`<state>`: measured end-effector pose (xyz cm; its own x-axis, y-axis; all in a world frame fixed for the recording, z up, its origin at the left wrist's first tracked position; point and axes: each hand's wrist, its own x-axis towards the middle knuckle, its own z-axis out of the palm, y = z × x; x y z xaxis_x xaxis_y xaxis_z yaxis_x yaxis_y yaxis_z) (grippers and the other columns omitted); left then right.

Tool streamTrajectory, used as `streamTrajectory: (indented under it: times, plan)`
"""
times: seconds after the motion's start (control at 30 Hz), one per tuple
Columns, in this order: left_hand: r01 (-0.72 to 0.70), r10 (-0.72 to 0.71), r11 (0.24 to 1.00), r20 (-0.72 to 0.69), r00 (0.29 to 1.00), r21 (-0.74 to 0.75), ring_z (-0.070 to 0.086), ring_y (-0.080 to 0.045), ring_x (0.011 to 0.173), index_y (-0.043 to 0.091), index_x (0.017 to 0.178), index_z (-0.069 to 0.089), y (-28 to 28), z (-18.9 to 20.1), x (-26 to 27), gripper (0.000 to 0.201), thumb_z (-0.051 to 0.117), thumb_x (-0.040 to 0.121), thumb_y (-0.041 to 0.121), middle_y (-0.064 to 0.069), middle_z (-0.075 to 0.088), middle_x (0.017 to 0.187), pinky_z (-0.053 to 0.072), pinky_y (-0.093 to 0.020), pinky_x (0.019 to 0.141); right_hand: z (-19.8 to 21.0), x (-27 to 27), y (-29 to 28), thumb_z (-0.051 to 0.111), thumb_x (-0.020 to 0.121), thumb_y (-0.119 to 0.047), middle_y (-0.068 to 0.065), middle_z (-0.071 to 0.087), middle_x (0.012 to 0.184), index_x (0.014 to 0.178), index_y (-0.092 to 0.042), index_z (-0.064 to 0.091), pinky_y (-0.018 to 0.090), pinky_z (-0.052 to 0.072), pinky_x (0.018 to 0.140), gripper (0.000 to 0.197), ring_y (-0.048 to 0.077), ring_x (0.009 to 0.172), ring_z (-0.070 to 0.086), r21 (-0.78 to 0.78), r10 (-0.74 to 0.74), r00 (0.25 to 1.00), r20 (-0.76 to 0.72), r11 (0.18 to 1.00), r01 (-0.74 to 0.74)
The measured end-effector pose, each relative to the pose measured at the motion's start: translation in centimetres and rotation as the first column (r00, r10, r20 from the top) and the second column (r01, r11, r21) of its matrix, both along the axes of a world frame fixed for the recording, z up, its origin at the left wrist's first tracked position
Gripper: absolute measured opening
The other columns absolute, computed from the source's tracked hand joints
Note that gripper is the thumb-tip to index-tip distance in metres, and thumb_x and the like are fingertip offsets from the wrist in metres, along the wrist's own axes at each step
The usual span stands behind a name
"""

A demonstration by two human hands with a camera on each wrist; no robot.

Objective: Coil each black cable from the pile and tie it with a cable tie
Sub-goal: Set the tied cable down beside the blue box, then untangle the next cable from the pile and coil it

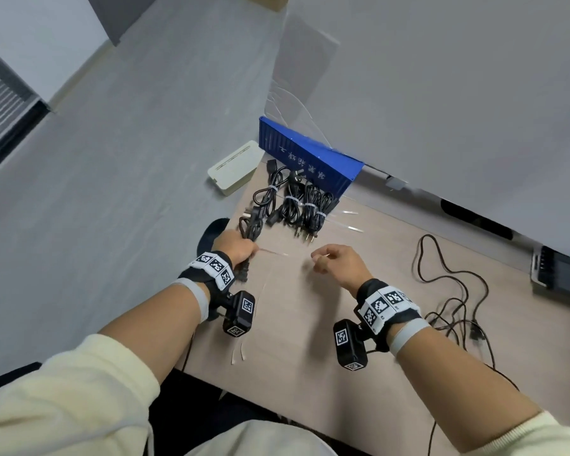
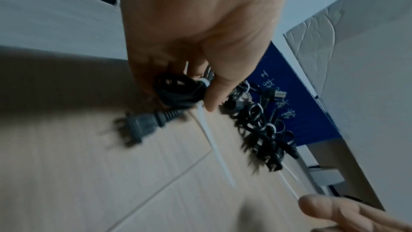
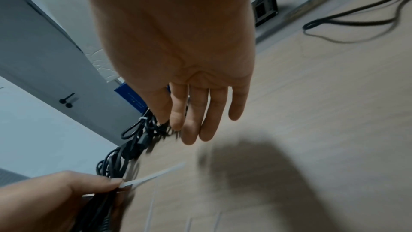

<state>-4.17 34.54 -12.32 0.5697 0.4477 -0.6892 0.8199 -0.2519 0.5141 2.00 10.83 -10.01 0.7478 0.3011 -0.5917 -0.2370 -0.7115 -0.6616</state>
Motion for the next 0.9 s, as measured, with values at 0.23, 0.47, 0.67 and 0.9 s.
streamTrajectory:
  times: [0.23,0.47,0.67,0.9]
  plan:
    - [-0.103,0.087,0.973,0.081,0.993,0.208,0.06,-0.031,0.112,0.029,0.121,0.067,-0.5,-1.9,-0.9,0.047,0.076,0.076,0.038,-0.007,0.063,0.123,0.051,-0.046,0.097,-0.4,-1.3,-2.7,0.064,0.094,-0.018,-0.001,0.073,0.072,0.082,-0.022,0.073,0.042,0.056,0.09,0.015,0.014,0.071,0.066,-0.017,-0.085,0.995,-0.046,0.996,0.084]
    - [-0.147,0.134,0.973,0.084,0.987,0.178,0.06,-0.026,0.115,0.031,0.12,0.067,-1.5,-1.6,-2.6,0.051,0.078,0.072,0.04,-0.002,0.064,0.126,0.05,-0.044,0.097,-0.4,-2.2,-3.5,0.065,0.093,-0.019,-0.002,0.073,0.073,0.082,-0.021,0.074,0.039,0.055,0.089,0.014,0.011,0.07,0.065,-0.014,-0.068,0.995,-0.066,0.998,0.067]
    - [-0.262,0.209,0.912,0.191,0.959,0.316,0.039,-0.026,0.13,0.029,0.127,0.056,-4.2,1.6,-2.5,0.05,0.072,0.08,0.032,-0.004,0.044,0.135,0.035,-0.045,0.107,1.2,-2.1,-6.4,0.065,0.095,-0.024,-0.004,0.076,0.086,0.072,-0.017,0.075,0.025,0.047,0.079,0.026,0.012,0.087,0.066,0.049,-0.122,0.992,-0.035,0.991,0.124]
    - [-0.111,0.124,0.992,0.273,0.954,-0.063,0.061,-0.02,0.104,0.021,0.109,0.066,-14.4,3.7,-0.7,0.024,0.068,0.086,0.018,0.002,0.067,0.11,0.047,-0.037,0.101,5.7,-2.4,-15.4,0.054,0.099,-0.016,0.006,0.074,0.09,0.09,-0.014,0.074,0.026,0.049,0.08,0.022,0.015,0.084,0.066,0.117,-0.251,0.965,0.072,0.963,0.242]
